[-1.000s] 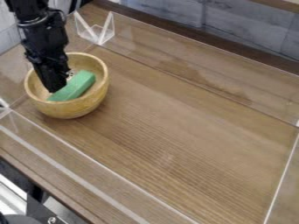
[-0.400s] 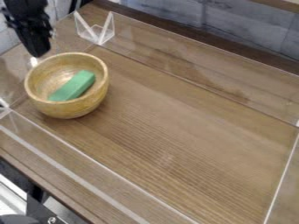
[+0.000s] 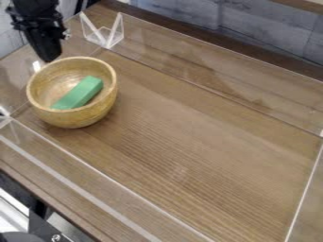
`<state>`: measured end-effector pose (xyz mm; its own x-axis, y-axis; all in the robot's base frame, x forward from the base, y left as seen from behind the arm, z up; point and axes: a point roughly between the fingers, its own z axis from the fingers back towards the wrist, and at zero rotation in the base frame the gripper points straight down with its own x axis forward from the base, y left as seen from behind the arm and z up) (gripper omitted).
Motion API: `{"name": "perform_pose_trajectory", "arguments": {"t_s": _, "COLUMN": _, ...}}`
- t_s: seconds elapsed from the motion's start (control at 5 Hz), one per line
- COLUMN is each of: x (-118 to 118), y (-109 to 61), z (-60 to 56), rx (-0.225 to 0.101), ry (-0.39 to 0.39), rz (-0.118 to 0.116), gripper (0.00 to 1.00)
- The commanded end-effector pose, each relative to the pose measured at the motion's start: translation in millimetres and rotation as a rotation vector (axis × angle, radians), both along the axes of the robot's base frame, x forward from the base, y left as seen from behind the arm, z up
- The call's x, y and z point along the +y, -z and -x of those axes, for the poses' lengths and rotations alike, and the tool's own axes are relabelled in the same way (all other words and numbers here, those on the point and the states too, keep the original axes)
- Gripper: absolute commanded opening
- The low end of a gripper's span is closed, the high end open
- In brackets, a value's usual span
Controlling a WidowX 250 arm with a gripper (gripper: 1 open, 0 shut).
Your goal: Move green object from inside the wooden bowl to the table next to it
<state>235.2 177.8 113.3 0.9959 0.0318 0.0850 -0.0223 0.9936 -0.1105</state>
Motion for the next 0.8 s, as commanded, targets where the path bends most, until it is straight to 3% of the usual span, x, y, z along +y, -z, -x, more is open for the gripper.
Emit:
{"name": "perform_pose_trajectory", "arguments": {"t_s": 0.0, "x": 13.3, "y": -21.1, "z": 1.0, "rx": -0.042, "ry": 0.045, "rz": -0.037, "gripper": 0.0}}
{"name": "perform_pose_trajectory", "arguments": {"t_s": 0.2, "x": 22.0, "y": -16.2, "z": 4.1, "rx": -0.027, "ry": 0.104, "rz": -0.04, "gripper": 1.0}}
{"name": "perform_pose_trajectory", "arguments": {"t_s": 0.4, "x": 21.2, "y": -0.1, "z": 8.9, "rx": -0.01, "ry": 0.122, "rz": -0.044, "gripper": 1.0}}
{"name": "perform_pose_trajectory", "arguments": {"t_s": 0.6, "x": 7.1, "y": 4.4, "z": 3.9, "rx": -0.017, "ry": 0.099, "rz": -0.035, "gripper": 1.0}}
